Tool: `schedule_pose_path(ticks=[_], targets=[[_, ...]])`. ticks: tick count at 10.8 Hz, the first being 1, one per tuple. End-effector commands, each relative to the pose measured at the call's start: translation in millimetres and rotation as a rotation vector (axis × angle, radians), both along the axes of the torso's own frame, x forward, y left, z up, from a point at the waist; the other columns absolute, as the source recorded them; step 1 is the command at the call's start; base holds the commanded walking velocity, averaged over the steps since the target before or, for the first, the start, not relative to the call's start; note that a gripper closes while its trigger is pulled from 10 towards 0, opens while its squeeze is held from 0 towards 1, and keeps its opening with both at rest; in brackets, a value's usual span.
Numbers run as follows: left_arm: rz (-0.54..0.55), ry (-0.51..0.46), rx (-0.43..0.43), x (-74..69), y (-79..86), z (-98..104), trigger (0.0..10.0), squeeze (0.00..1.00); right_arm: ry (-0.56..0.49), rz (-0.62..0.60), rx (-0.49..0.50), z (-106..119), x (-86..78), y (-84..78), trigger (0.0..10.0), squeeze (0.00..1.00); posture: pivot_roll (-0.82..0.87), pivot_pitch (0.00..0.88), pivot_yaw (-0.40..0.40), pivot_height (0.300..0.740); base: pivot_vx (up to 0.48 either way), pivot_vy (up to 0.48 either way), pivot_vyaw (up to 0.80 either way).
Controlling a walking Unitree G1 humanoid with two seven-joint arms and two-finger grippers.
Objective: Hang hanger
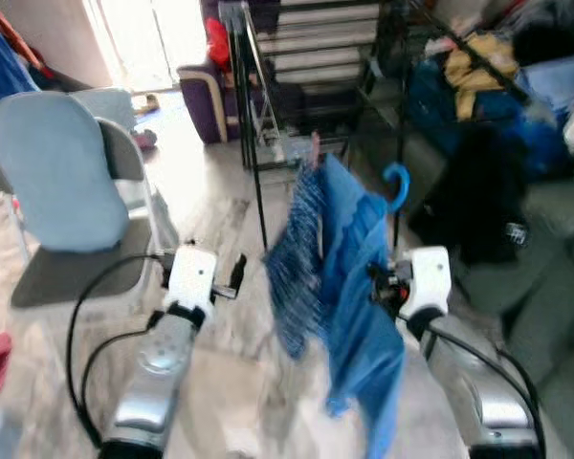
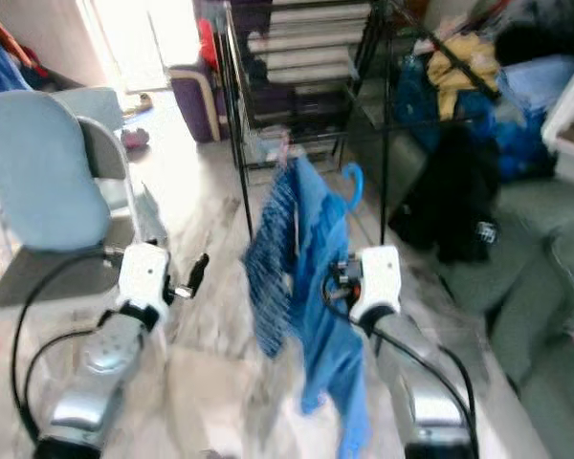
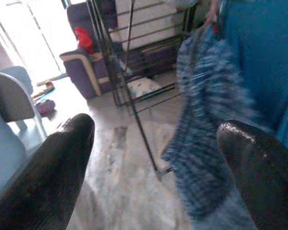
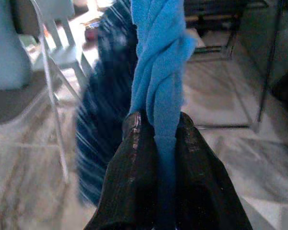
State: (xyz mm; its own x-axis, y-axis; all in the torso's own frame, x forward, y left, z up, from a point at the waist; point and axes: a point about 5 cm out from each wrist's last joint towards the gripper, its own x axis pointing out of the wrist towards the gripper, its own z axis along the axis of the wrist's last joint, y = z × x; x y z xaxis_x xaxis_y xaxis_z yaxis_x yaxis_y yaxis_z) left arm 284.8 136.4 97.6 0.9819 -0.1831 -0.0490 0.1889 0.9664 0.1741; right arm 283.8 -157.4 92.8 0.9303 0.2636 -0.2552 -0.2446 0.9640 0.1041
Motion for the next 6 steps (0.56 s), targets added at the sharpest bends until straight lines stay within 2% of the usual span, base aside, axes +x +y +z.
schedule_pose_path(ticks=[1,2,4,6], targets=[[0.052,-0.025,0.020,1.9,13.7,5.4,10.0,0.00,-0.043,0.016,0.018,7.9,6.6,6.2,10.0,0.00,0.02,0.000,-0.009,0.740,0.000,0.000,0.00],[0.111,-0.042,0.024,0.2,26.2,6.3,10.0,0.00,-0.025,0.042,0.029,1.4,12.7,14.4,10.0,0.00,0.06,0.000,-0.047,0.740,0.000,0.000,0.00],[0.181,-0.061,0.006,-0.8,32.5,6.9,10.0,0.00,-0.048,0.060,0.045,6.2,20.9,20.8,10.0,0.00,0.08,0.000,-0.059,0.740,0.000,0.000,0.00],[0.162,-0.058,0.007,-8.7,30.2,4.3,10.0,0.00,-0.048,0.035,0.049,2.6,18.4,17.6,10.0,0.00,0.06,0.000,-0.045,0.740,0.000,0.000,0.00]])
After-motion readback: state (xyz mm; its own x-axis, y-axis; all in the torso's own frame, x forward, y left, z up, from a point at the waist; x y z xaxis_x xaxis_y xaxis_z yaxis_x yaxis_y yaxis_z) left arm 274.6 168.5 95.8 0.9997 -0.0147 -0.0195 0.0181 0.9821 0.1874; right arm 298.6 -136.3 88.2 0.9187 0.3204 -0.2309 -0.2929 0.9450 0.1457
